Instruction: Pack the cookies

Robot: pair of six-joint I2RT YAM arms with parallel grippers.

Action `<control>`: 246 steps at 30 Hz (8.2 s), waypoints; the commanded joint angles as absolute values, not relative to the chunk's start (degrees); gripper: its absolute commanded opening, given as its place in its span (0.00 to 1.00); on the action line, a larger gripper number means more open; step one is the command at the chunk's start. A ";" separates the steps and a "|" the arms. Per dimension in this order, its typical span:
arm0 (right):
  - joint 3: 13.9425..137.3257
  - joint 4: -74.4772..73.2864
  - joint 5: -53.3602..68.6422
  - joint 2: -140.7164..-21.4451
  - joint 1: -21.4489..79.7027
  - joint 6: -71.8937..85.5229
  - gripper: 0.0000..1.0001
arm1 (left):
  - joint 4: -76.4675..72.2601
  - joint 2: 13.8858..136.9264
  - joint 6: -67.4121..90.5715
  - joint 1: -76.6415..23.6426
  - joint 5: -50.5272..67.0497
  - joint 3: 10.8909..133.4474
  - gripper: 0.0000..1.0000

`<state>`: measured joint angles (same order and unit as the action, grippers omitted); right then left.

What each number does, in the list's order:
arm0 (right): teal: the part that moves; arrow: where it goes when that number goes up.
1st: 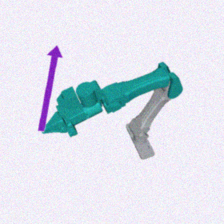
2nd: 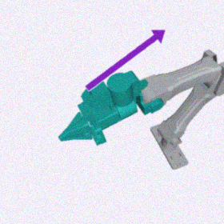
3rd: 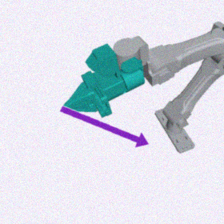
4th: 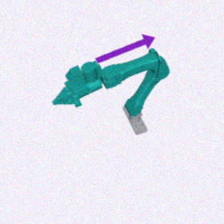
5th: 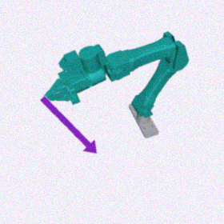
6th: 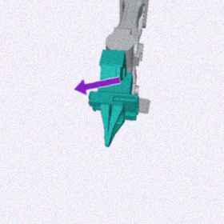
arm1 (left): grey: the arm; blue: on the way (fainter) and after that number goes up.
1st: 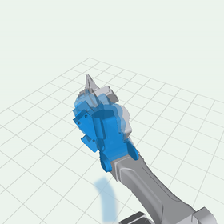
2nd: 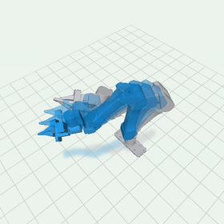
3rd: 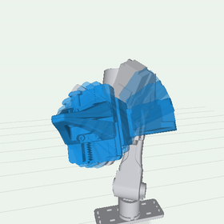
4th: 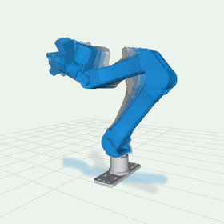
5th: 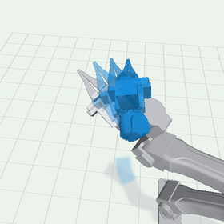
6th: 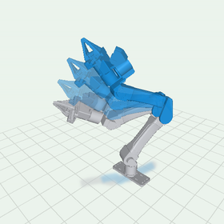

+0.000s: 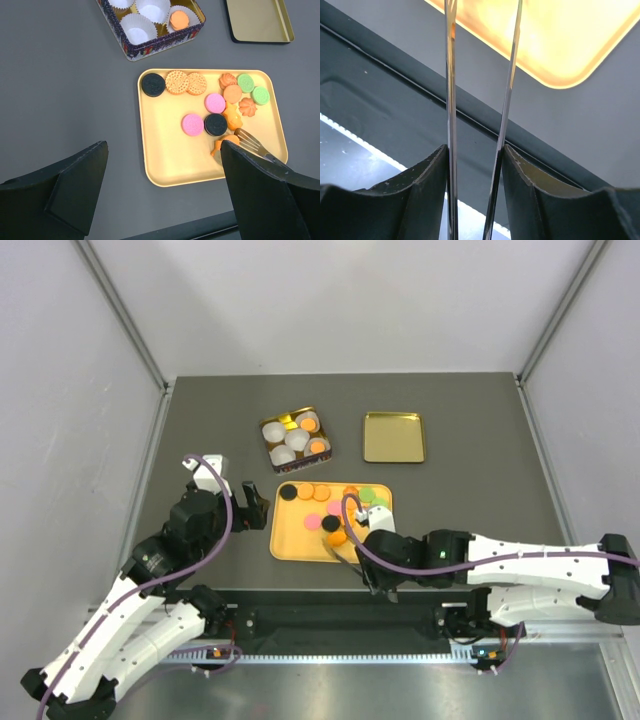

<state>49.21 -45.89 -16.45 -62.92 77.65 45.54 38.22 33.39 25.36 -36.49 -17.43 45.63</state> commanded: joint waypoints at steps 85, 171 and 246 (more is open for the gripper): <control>63.01 -47.90 -14.15 -62.58 70.41 32.35 0.25 | 37.79 32.96 25.31 -36.65 -18.19 45.79 0.99; 97.92 -35.95 -9.49 -98.72 45.44 18.01 0.41 | 37.97 33.13 25.58 -36.65 -18.54 45.88 0.99; 47.81 -43.16 -18.46 -60.65 68.03 37.09 0.40 | 37.53 32.52 25.22 -36.65 -17.49 45.70 0.99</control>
<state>47.59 -44.16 -17.93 -60.90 67.13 37.54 38.24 33.12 25.36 -36.49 -17.43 45.63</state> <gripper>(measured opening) 0.403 0.991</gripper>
